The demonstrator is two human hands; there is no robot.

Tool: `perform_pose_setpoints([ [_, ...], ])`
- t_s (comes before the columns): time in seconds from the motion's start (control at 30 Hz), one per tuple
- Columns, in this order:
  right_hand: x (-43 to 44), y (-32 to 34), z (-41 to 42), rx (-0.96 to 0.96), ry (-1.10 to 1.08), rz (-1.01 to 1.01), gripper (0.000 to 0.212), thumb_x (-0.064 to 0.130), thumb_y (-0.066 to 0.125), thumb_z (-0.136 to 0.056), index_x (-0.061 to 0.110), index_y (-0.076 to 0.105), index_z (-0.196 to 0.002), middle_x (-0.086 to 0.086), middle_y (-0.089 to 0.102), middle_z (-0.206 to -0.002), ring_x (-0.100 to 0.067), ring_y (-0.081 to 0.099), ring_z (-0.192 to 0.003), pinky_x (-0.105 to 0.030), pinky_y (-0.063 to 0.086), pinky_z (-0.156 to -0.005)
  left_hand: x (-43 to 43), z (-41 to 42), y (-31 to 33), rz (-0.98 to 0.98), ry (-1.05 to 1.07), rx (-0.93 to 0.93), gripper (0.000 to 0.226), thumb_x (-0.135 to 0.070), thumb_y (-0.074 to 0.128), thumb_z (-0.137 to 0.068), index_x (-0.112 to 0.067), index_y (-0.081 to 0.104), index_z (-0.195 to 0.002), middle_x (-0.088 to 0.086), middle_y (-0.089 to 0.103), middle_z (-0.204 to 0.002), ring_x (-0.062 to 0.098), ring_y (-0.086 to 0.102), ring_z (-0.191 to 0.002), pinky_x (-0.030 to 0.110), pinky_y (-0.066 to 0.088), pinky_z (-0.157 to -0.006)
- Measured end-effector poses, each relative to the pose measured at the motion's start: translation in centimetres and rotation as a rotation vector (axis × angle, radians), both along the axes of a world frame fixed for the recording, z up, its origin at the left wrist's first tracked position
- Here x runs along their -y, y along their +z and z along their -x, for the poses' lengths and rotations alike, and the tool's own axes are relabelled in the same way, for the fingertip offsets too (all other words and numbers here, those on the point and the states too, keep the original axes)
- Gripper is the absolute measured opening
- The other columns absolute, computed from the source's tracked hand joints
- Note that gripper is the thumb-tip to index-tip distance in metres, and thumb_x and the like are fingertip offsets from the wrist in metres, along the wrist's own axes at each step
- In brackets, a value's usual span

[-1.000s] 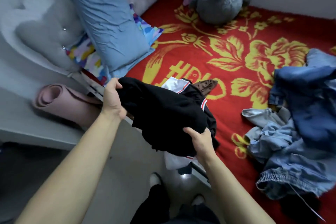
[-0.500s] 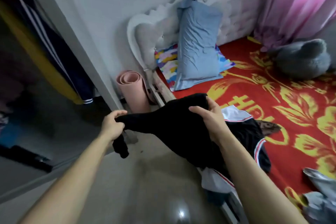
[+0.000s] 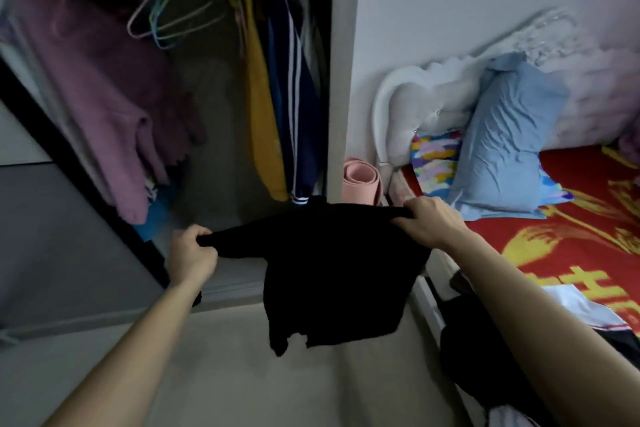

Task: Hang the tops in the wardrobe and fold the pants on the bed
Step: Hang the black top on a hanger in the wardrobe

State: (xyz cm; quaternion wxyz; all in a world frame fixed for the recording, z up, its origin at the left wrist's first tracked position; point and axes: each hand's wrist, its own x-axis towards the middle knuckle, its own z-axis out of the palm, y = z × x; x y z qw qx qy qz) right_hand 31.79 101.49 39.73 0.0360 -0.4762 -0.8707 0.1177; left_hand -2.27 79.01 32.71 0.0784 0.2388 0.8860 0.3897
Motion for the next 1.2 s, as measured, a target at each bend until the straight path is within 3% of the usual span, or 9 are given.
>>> perform_pose_setpoints([
  [0.1, 1.2, 0.4, 5.4, -0.243, 0.155, -0.024, 0.023, 0.032, 0.061, -0.094, 0.012, 0.065, -0.104, -0.014, 0.070, -0.103, -0.036, 0.064, -0.101, -0.038, 0.048, -0.077, 1.0, 3.2, -0.8, 0.084, -0.138, -0.076, 0.027, 0.006, 0.056, -0.079, -0.012, 0.062, -0.098, 0.013, 0.055, -0.111, 0.027, 0.055, -0.092, 0.037, 0.048, -0.084],
  [0.23, 1.6, 2.3, 10.8, -0.466, 0.363, -0.039, 0.027, 0.004, 0.063, -0.088, 0.008, 0.064, -0.115, -0.003, 0.067, -0.104, -0.027, 0.065, -0.101, -0.035, 0.047, -0.083, 0.7, 4.2, -1.8, 0.361, -0.411, 0.162, 0.025, -0.001, 0.059, -0.080, -0.021, 0.052, -0.093, 0.008, 0.061, -0.103, 0.024, 0.058, -0.096, 0.033, 0.047, -0.080],
  [0.4, 0.3, 4.1, 15.8, -0.625, 0.423, 0.138, 0.036, -0.004, 0.061, -0.088, 0.013, 0.068, -0.120, -0.002, 0.069, -0.115, -0.013, 0.064, -0.110, -0.025, 0.048, -0.099, -4.3, 3.7, 0.3, -0.014, -0.493, 0.340, 0.051, -0.008, 0.066, -0.090, -0.019, 0.043, -0.135, 0.003, 0.045, -0.136, 0.020, 0.043, -0.132, 0.030, 0.036, -0.105],
  [0.53, -1.4, 4.6, 19.2, -0.683, 0.558, 0.272, 0.043, -0.007, 0.060, -0.089, 0.021, 0.066, -0.120, 0.004, 0.067, -0.116, -0.004, 0.062, -0.110, -0.014, 0.044, -0.097, -9.3, 3.1, 2.9, -0.148, -0.651, 0.414, 0.089, -0.023, 0.079, -0.083, -0.027, 0.026, -0.153, -0.009, 0.038, -0.146, 0.002, 0.033, -0.135, 0.028, 0.034, -0.110],
  [0.67, -5.7, 5.0, 21.6, -0.791, 0.638, 0.398, 0.035, -0.012, 0.064, -0.087, 0.009, 0.070, -0.115, -0.002, 0.072, -0.111, -0.011, 0.068, -0.107, -0.024, 0.052, -0.096, -13.3, 3.6, 4.4, -0.330, -0.490, 0.191, 0.029, -0.006, 0.070, -0.088, -0.023, 0.069, -0.113, -0.005, 0.072, -0.098, 0.001, 0.064, -0.088, 0.025, 0.050, -0.082],
  [0.77, -10.0, 4.4, 22.2, -0.647, 0.677, 0.457, 0.023, 0.010, 0.079, -0.083, 0.017, 0.071, -0.104, 0.004, 0.073, -0.097, -0.006, 0.070, -0.091, -0.023, 0.055, -0.082, -15.6, 5.1, 5.7, -0.482, -0.179, -0.056, 0.039, 0.005, 0.057, -0.089, -0.031, 0.068, -0.097, -0.017, 0.070, -0.090, -0.004, 0.065, -0.081, 0.013, 0.050, -0.072],
  [0.93, -14.5, 0.1, 24.4, -0.162, 0.660, 0.797, 0.027, 0.029, 0.081, -0.082, 0.017, 0.071, -0.104, 0.003, 0.075, -0.098, -0.011, 0.071, -0.090, -0.023, 0.056, -0.078, -19.8, 7.6, 7.5, -0.746, 0.033, -0.079, 0.056, 0.007, 0.050, -0.084, -0.045, 0.067, -0.094, -0.024, 0.067, -0.085, -0.003, 0.059, -0.074, 0.010, 0.045, -0.072],
  [1.07, -14.6, -3.8, 27.1, 0.097, 0.722, 0.400, 0.036, 0.034, 0.068, -0.089, 0.018, 0.062, -0.121, -0.003, 0.070, -0.106, -0.021, 0.066, -0.099, -0.028, 0.049, -0.071, -20.8, 8.8, 6.1, -0.768, 0.084, -0.039, 0.052, 0.000, 0.049, -0.083, -0.046, 0.070, -0.098, -0.019, 0.051, -0.064, 0.001, 0.039, -0.055, 0.013, 0.035, -0.052],
  [1.2, -13.2, -5.3, 29.9, -0.070, 0.610, 0.318, 0.085, 0.031, 0.063, -0.089, 0.017, 0.010, -0.154, -0.012, 0.069, -0.104, -0.033, 0.067, -0.095, -0.040, 0.054, -0.079, -19.4, 11.3, 3.9, -0.644, 0.123, 0.012, 0.057, 0.003, 0.047, -0.089, -0.046, 0.069, -0.109, -0.006, 0.049, -0.067, 0.008, 0.039, -0.056, 0.016, 0.038, -0.051],
])
